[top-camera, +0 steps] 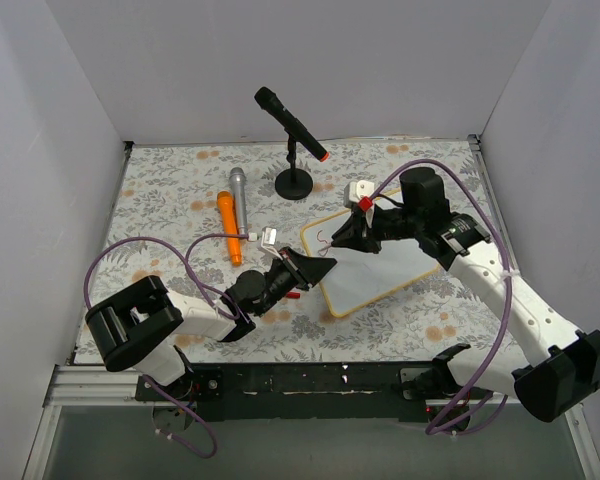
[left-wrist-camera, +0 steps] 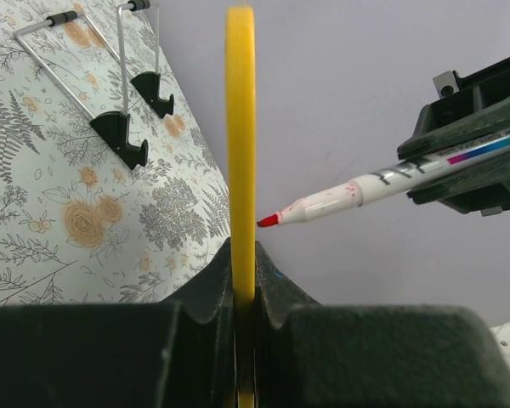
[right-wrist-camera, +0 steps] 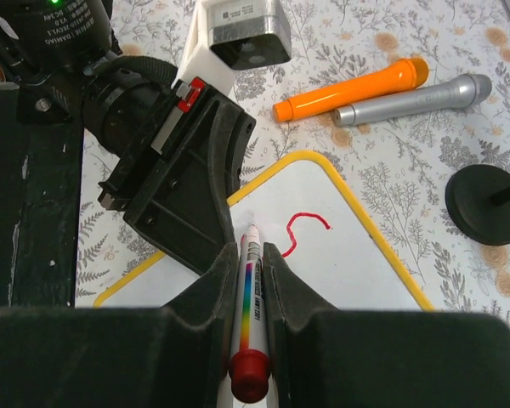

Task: Write a sentence on the whiteboard

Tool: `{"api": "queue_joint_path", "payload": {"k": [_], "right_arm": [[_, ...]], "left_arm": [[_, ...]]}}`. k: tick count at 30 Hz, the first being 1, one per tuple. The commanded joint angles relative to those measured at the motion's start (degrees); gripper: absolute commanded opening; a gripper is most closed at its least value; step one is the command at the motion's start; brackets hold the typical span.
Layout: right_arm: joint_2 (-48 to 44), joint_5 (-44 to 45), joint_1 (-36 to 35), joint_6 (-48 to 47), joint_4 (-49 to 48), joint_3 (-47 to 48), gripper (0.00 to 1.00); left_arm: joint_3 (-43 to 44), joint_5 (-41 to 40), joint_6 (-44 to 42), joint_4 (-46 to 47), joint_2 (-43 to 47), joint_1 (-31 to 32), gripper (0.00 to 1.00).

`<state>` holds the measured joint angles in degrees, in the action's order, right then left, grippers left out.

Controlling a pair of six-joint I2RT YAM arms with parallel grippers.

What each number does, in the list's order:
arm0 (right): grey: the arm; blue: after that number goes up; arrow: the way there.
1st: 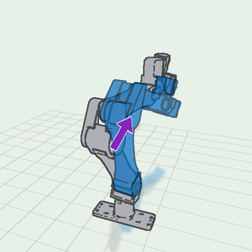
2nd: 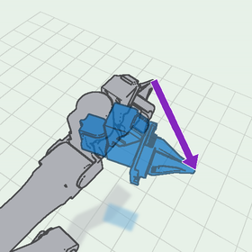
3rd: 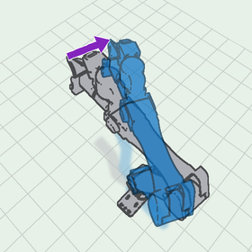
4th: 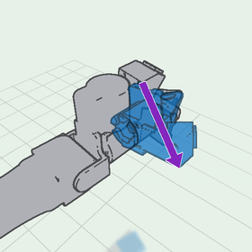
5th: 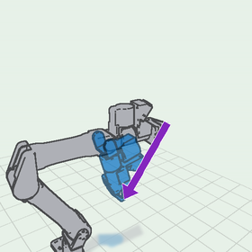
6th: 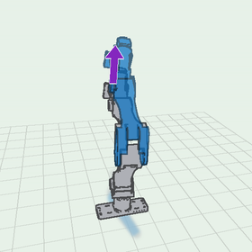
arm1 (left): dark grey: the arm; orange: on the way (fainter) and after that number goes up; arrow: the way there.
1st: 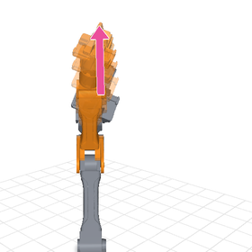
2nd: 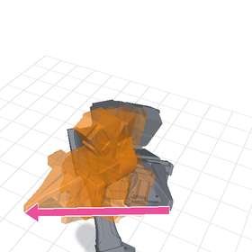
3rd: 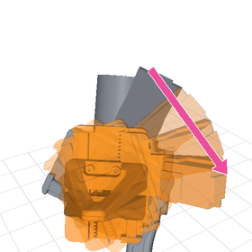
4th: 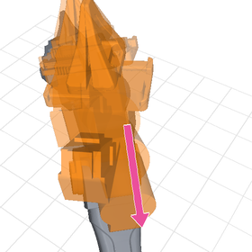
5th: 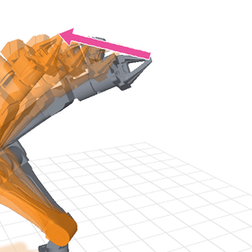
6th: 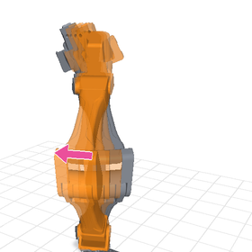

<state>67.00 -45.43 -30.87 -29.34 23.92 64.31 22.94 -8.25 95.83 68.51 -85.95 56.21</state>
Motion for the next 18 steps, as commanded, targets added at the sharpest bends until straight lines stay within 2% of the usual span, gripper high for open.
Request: {"api": "queue_joint_path", "payload": {"k": [1, 18], "right_arm": [[-1.17, -1.24, 0.55, 0.6, 0.25, 3.71, 0.01], [-5.92, -5.02, 6.0, -0.1, 0.95, -0.07, 0.01]], "left_arm": [[-0.35, 0.25, 0.32, 23.25, 1.93, 0.31, 0.0], [-2.72, 3.24, -3.37, 23.6, 3.34, 0.31, 0.0]]}}
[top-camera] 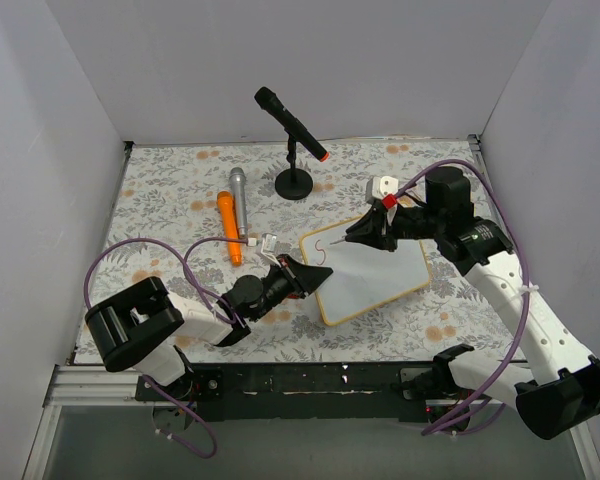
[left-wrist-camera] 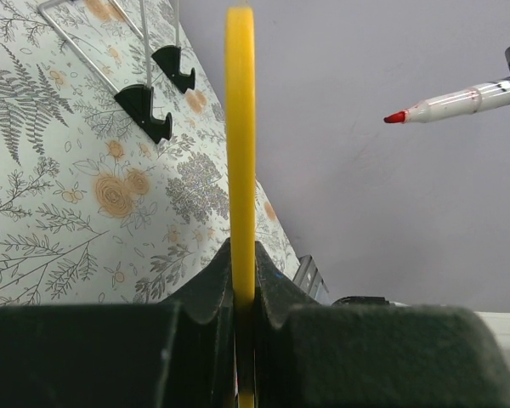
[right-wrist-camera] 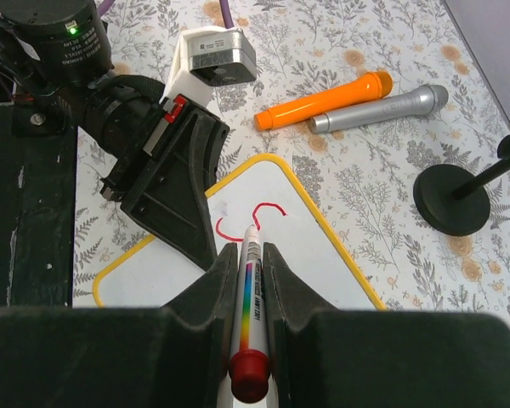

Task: Write a sentence on the whiteboard

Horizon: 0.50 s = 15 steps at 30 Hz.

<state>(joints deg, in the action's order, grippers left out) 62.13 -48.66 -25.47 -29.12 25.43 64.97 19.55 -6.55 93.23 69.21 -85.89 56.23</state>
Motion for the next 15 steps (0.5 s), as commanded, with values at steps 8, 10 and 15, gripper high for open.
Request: {"api": "queue_joint_path", "payload": {"k": [8, 10, 15], "right_arm": [[-1.22, -5.3, 0.78, -2.16, 0.85, -1.24, 0.01], [-1.13, -5.21, 0.78, -2.16, 0.5, -1.6, 0.01], [-0.87, -3.55, 0.78, -1.55, -0.56, -1.87, 0.01]], "left_arm": [[0.75, 2.42, -1.12, 23.08, 3.18, 0.2, 0.0], [0.84, 2.5, -1.21, 23.08, 3.27, 0.29, 0.0], [1.37, 2.68, -1.47, 22.72, 3.79, 0.29, 0.0]]}}
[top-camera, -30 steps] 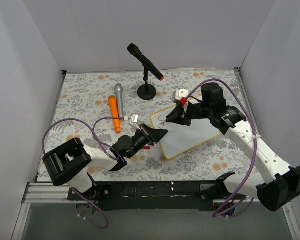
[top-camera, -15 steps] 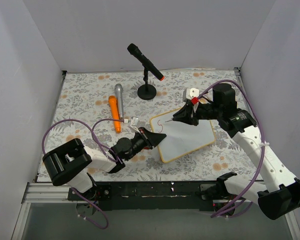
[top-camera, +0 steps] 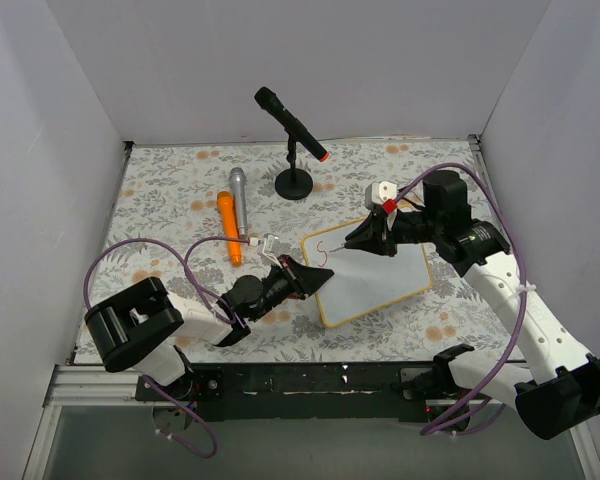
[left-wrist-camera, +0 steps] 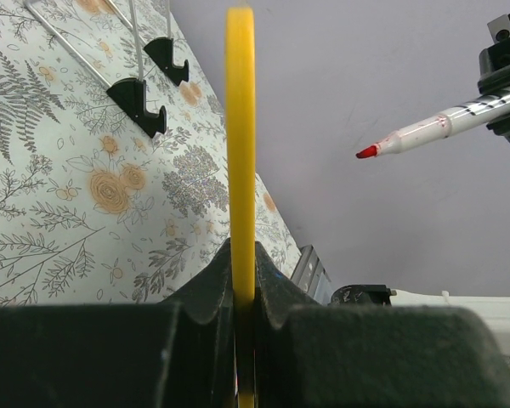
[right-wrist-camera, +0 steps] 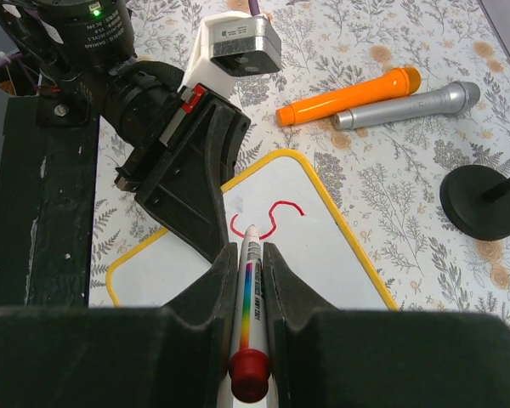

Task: Write a sentence on the whiteboard

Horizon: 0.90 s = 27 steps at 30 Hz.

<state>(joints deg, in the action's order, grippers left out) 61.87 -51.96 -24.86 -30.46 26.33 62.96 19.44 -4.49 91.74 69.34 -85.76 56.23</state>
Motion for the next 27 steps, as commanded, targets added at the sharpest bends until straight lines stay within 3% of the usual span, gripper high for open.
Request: {"api": "queue_joint_path", "payload": {"k": [1, 27], "right_arm": [[-0.61, 0.11, 0.25, -0.04, -1.63, 0.23, 0.01], [3.17, 6.88, 0.17, 2.68, -3.92, 2.43, 0.01]], "left_arm": [[1.65, 0.62, -0.07, 22.42, 3.67, 0.29, 0.0], [4.2, 0.62, 1.24, 23.12, 2.61, 0.29, 0.0]]}}
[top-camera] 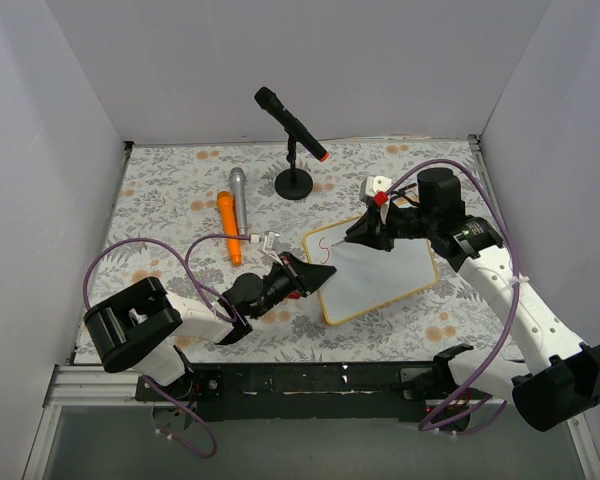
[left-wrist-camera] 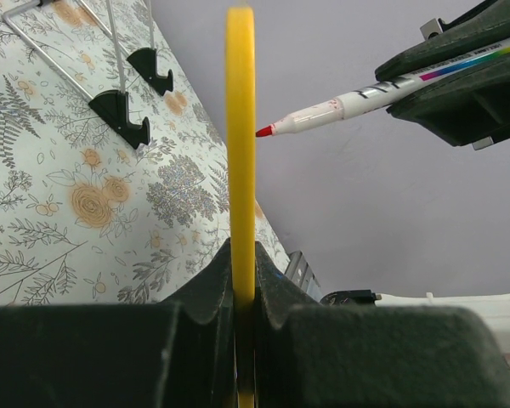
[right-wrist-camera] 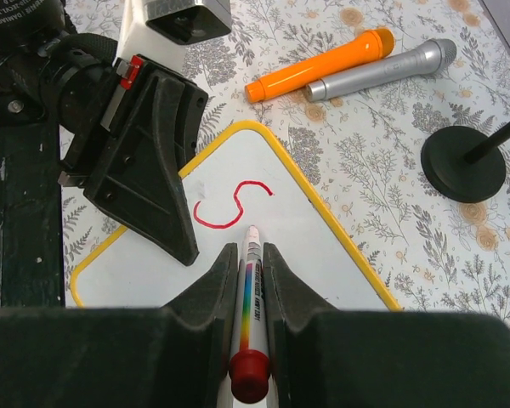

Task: Write a sentence on the whiteboard

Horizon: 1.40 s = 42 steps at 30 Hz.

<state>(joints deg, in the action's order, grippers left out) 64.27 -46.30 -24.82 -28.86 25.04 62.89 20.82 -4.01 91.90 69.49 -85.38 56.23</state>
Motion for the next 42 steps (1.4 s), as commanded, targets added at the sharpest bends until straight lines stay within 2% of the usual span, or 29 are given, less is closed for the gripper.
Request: {"api": "queue_joint_path", "payload": {"k": [1, 28, 42], "right_arm": [[0.94, 1.13, 0.12, 1.09, -2.63, 2.5, 0.01], [-1.6, -1.86, 0.21, -2.25, 2.38, -2.33, 0.01], [0.15, -0.63, 0.12, -1.9, 1.51, 1.44, 0.01]], "left_arm": [[2.82, 0.23, 1.09, 23.14, 2.07, 0.29, 0.0], [3.35, 0.14, 0.65, 23.76, 1.98, 0.29, 0.0], [2.82, 0.23, 1.0, 24.19, 1.89, 0.29, 0.0]]}}
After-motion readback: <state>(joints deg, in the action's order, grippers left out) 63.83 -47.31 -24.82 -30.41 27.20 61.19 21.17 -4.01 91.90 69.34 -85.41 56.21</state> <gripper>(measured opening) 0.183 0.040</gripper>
